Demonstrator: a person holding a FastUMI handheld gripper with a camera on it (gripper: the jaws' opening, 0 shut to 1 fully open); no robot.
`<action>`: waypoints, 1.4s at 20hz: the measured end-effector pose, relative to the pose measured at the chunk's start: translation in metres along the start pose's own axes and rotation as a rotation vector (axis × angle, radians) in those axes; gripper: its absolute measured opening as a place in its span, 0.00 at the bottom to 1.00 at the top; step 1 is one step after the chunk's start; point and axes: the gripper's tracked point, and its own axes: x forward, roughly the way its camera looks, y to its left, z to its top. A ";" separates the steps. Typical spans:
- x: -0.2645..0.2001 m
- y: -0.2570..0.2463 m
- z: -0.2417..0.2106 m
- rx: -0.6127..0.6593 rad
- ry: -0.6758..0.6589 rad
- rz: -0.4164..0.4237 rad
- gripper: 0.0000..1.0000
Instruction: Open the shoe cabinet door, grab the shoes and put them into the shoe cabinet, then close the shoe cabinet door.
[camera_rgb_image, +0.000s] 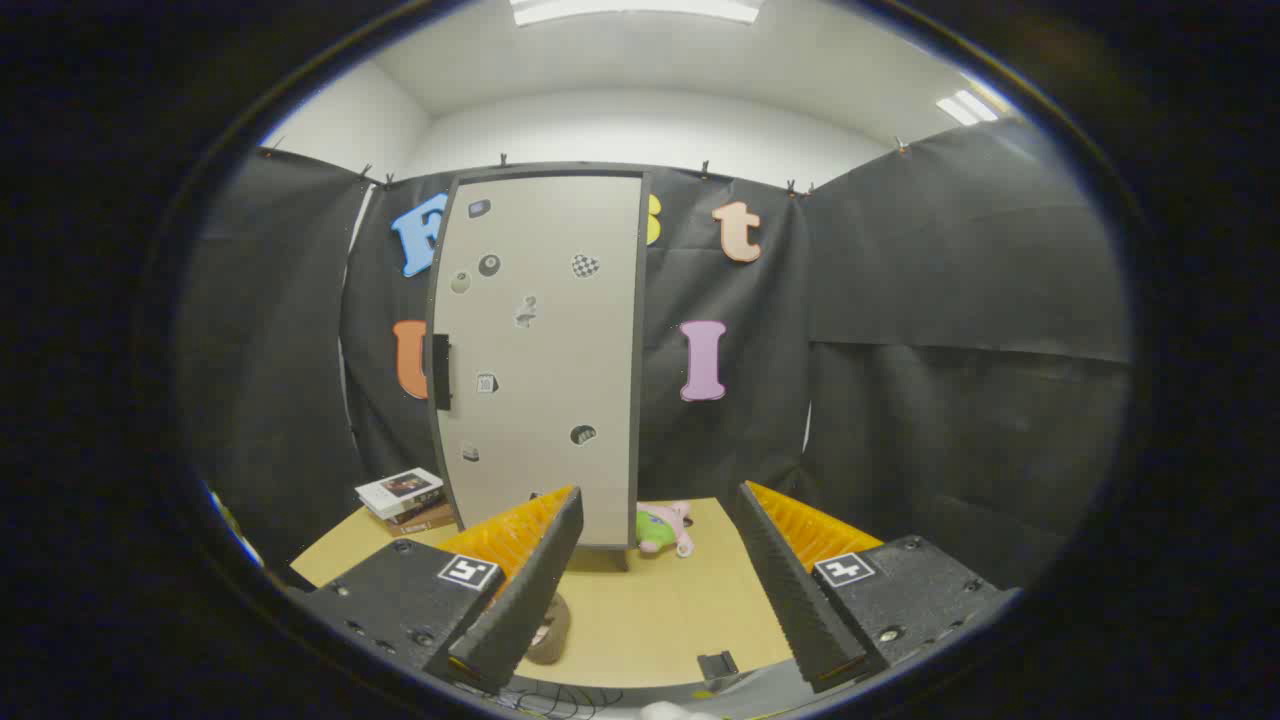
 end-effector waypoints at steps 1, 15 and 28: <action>0.001 0.002 0.000 -0.003 0.002 -0.001 1.00; 0.010 0.035 -0.005 -0.019 0.019 0.001 1.00; 0.130 0.194 0.011 -0.017 0.003 0.299 1.00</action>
